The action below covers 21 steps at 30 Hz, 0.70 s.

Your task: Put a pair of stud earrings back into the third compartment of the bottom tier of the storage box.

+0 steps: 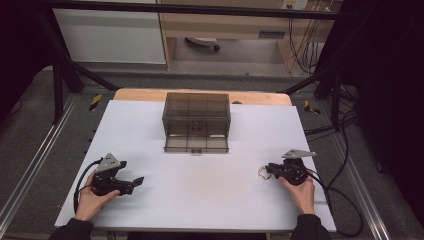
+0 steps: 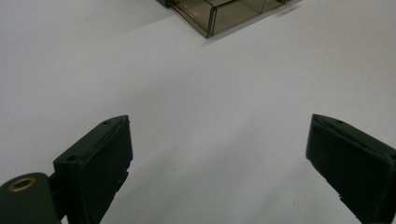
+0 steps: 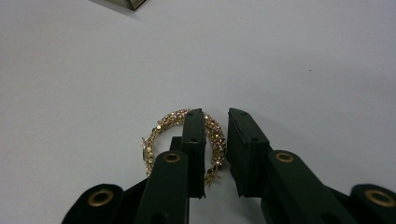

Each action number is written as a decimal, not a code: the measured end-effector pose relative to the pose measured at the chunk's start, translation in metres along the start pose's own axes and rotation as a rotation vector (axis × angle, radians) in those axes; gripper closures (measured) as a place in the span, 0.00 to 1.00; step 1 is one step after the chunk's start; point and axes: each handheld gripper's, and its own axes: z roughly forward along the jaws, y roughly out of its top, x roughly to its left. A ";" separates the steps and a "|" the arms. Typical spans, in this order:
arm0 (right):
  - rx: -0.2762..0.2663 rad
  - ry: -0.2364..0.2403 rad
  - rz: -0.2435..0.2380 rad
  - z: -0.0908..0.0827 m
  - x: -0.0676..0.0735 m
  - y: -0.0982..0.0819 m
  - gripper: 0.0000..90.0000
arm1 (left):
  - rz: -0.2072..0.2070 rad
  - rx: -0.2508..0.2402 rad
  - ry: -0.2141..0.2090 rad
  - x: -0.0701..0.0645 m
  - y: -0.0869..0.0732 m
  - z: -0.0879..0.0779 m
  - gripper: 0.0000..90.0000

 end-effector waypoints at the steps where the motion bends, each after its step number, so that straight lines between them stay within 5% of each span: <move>1: 0.003 0.001 0.001 0.000 0.000 0.000 0.87 | 0.001 0.001 0.001 0.000 0.000 0.000 0.08; 21: -0.009 0.012 0.052 -0.008 -0.001 0.002 0.96 | 0.002 -0.002 0.003 -0.001 0.000 0.000 0.08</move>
